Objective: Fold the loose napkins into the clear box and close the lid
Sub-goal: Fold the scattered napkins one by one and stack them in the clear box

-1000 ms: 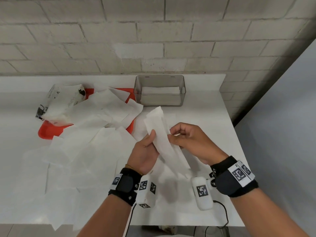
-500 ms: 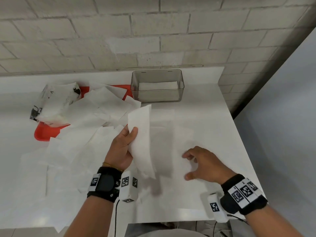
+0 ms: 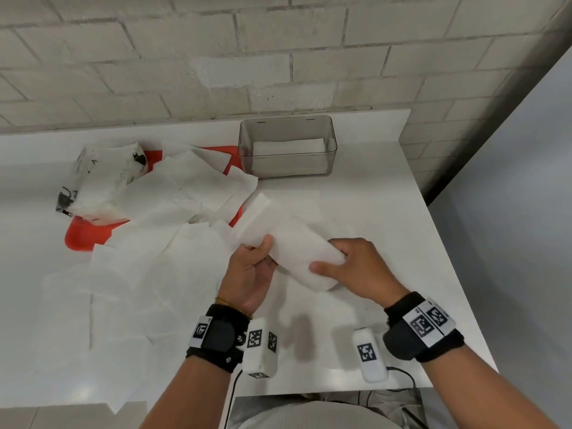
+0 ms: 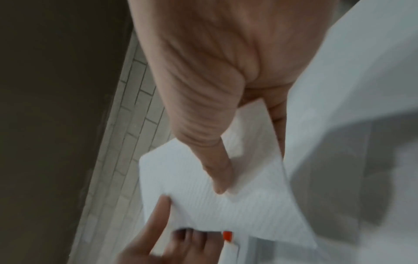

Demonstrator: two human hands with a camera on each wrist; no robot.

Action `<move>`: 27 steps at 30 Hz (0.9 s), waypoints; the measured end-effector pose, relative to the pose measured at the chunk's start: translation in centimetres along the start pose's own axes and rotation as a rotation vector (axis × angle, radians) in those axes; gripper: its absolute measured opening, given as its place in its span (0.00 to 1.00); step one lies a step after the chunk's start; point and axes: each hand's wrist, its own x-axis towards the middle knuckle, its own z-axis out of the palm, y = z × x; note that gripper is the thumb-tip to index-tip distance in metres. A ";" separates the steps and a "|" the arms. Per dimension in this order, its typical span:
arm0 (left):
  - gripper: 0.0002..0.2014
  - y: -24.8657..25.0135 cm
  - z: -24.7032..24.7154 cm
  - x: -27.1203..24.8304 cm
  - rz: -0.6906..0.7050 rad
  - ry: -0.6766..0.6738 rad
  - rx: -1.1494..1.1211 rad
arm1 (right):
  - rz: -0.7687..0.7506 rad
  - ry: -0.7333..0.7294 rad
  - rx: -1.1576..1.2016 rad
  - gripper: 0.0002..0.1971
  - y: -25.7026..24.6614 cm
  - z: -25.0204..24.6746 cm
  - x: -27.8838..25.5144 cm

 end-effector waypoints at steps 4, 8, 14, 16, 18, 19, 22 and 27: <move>0.24 1.1 -1.3 -0.2 0.060 0.096 0.283 | -0.001 0.114 0.123 0.11 1.3 -3.2 0.1; 0.16 0.6 -2.3 0.1 0.131 0.094 0.710 | -0.020 0.104 0.253 0.10 2.5 -3.8 0.2; 0.21 -1.4 -1.3 0.2 0.216 0.153 0.819 | 0.068 0.037 0.334 0.24 5.1 -1.7 0.6; 0.21 -1.9 -1.0 0.1 0.228 0.205 0.816 | 0.070 0.057 0.387 0.25 5.3 -1.4 0.7; 0.20 -2.6 -0.4 -0.1 0.220 0.191 0.812 | 0.037 0.047 0.391 0.22 5.0 -1.2 0.6; 0.19 -2.9 -0.2 -0.2 0.218 0.175 0.810 | 0.017 0.036 0.392 0.20 4.9 -1.0 0.5; 0.18 -3.0 0.0 0.0 0.213 0.199 0.756 | -0.014 0.054 0.445 0.18 5.0 -1.0 0.6; 0.15 -2.5 -1.1 0.3 0.152 0.177 0.785 | 0.065 0.048 0.372 0.16 5.4 -1.7 0.8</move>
